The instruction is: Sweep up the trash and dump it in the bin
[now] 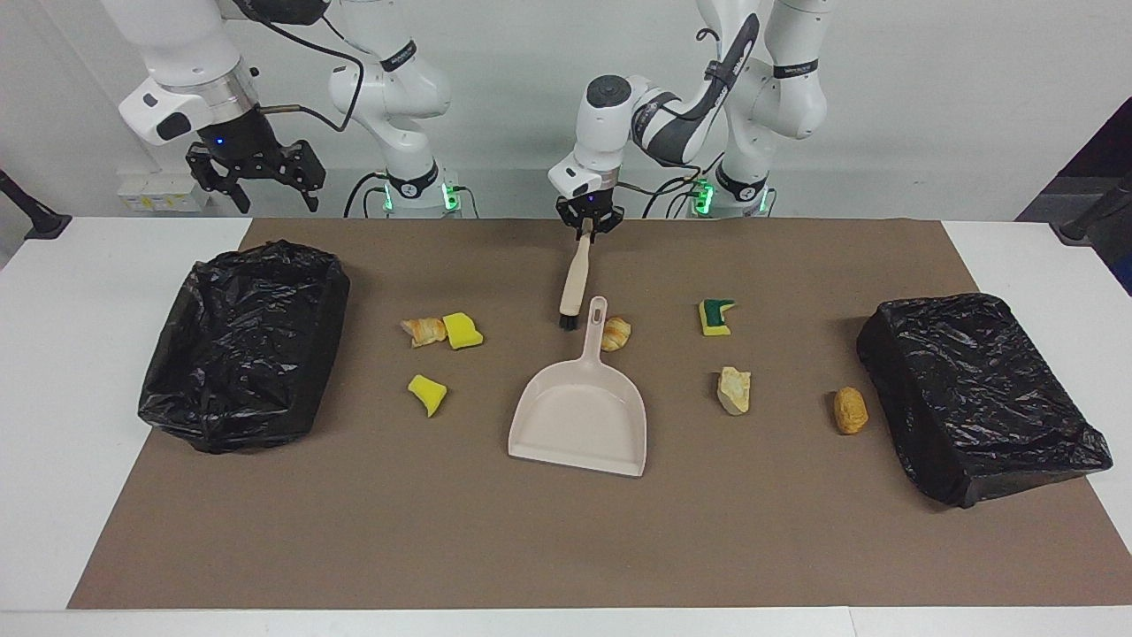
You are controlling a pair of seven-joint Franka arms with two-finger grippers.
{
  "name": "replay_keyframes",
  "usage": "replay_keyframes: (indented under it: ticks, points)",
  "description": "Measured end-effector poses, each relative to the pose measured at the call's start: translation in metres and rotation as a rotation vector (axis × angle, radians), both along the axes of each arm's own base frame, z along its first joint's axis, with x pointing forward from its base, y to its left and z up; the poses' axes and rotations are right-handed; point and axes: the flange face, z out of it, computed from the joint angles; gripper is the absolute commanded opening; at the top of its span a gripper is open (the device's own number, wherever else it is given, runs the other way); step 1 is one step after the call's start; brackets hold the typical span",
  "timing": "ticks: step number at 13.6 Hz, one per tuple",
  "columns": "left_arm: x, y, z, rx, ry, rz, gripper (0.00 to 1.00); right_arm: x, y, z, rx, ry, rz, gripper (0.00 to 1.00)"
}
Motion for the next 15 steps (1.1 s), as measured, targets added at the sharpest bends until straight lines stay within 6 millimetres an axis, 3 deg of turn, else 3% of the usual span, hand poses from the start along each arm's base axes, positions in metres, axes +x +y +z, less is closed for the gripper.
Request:
replay_keyframes:
  ticks: [3, 6, 10, 13, 15]
  points:
    - [0.003, 0.014, 0.035, 0.063, 0.054, 0.01, 0.0, 0.007, 0.042, -0.001, 0.003, -0.041, -0.035, 1.0]
    - [0.023, 0.056, 0.078, 0.084, 0.076, 0.064, 0.0, 0.024, 0.101, -0.019, 0.016, -0.072, -0.083, 1.0]
    - [0.079, 0.135, 0.127, 0.097, 0.091, 0.145, 0.0, 0.049, 0.19, -0.074, 0.069, -0.052, -0.171, 1.0]
    - [0.116, 0.18, 0.13, 0.113, 0.066, 0.234, 0.0, 0.044, 0.282, -0.125, 0.075, -0.018, -0.236, 1.0]
    - [0.14, 0.208, 0.126, 0.1, 0.047, 0.258, 0.0, 0.037, 0.33, -0.159, 0.103, 0.015, -0.261, 1.0]
